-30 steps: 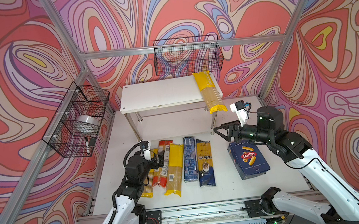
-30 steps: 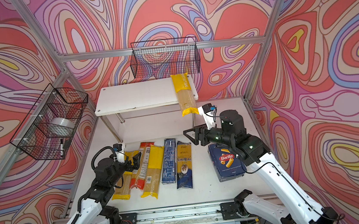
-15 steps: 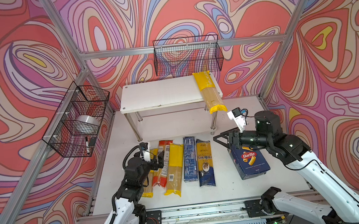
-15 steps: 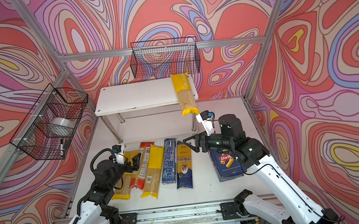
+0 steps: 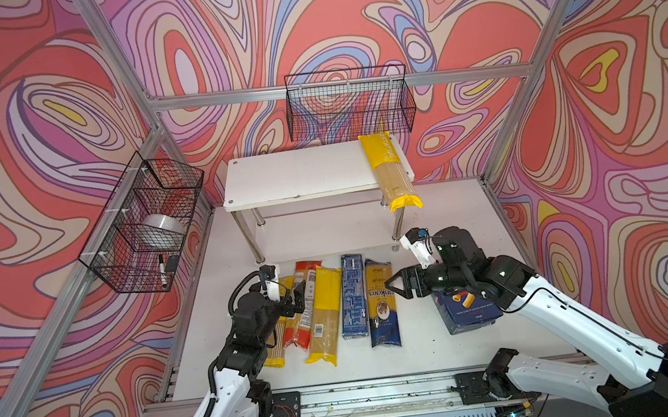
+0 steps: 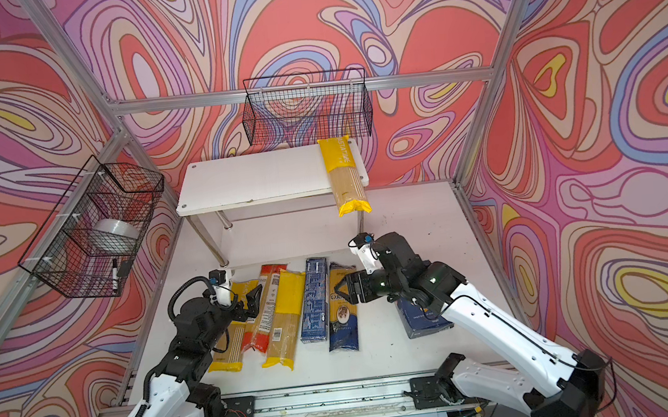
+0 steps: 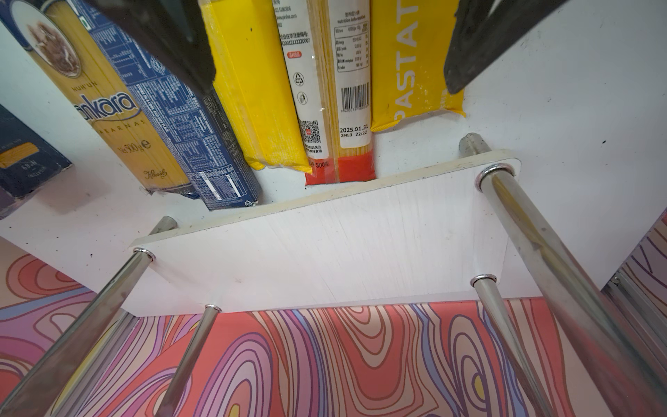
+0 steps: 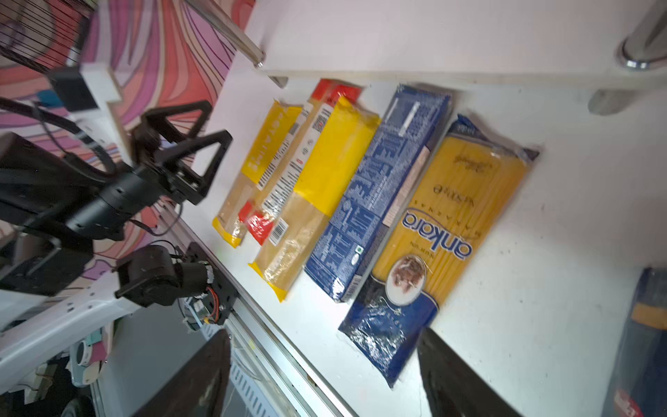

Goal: Place and organize the pasta boxes and bags onto the shelf
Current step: 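Withdraw the right gripper from the shelf toward the pasta row, then lower the right gripper over the yellow-blue ankara spaghetti bag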

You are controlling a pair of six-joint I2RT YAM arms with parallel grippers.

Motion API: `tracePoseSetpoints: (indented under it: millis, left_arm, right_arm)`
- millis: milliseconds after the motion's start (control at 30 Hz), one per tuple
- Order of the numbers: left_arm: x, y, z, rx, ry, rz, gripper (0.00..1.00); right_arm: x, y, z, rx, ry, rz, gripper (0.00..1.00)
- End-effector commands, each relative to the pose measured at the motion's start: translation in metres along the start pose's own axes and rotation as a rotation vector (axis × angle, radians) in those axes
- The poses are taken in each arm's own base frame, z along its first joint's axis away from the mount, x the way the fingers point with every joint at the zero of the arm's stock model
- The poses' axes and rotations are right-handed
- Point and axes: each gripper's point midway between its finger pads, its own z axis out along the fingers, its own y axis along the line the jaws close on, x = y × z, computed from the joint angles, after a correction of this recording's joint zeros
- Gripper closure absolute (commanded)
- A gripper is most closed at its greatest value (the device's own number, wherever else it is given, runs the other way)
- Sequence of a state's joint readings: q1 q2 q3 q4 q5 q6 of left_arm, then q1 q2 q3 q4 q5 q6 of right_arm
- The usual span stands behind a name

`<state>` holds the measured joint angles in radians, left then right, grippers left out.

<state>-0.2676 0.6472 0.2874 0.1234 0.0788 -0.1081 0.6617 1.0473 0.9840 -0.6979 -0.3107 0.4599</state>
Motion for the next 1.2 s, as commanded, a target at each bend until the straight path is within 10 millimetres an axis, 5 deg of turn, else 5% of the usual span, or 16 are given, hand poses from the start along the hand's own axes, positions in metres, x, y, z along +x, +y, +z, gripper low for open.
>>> tracePoseSetpoints:
  millis: [0,167,300,500,733,1167]
  left_arm:
    - [0.0,0.0,-0.001,0.002,-0.013,0.008,0.0]
    - [0.0,-0.001,0.0,0.004,-0.007,0.008,0.0]
    - [0.0,0.0,0.0,0.0,-0.008,0.007,0.0]
    - [0.0,-0.001,0.0,0.004,-0.006,0.008,0.0]
    - [0.0,0.001,0.0,-0.004,-0.006,0.006,0.0]
    - [0.0,-0.004,-0.004,0.027,-0.025,0.015,0.0]
  right_arm:
    - [0.015,-0.026,0.006,0.116,-0.033,0.086,0.16]
    - [0.028,-0.061,0.002,0.307,-0.121,0.163,0.15]
    - [0.019,-0.065,-0.007,0.346,-0.171,0.165,0.14]
    - [0.028,-0.076,0.012,0.394,-0.127,0.171,0.13]
    - [0.024,-0.073,0.022,0.432,-0.107,0.153,0.12]
    - [0.032,-0.058,0.074,0.42,-0.008,0.056,0.08]
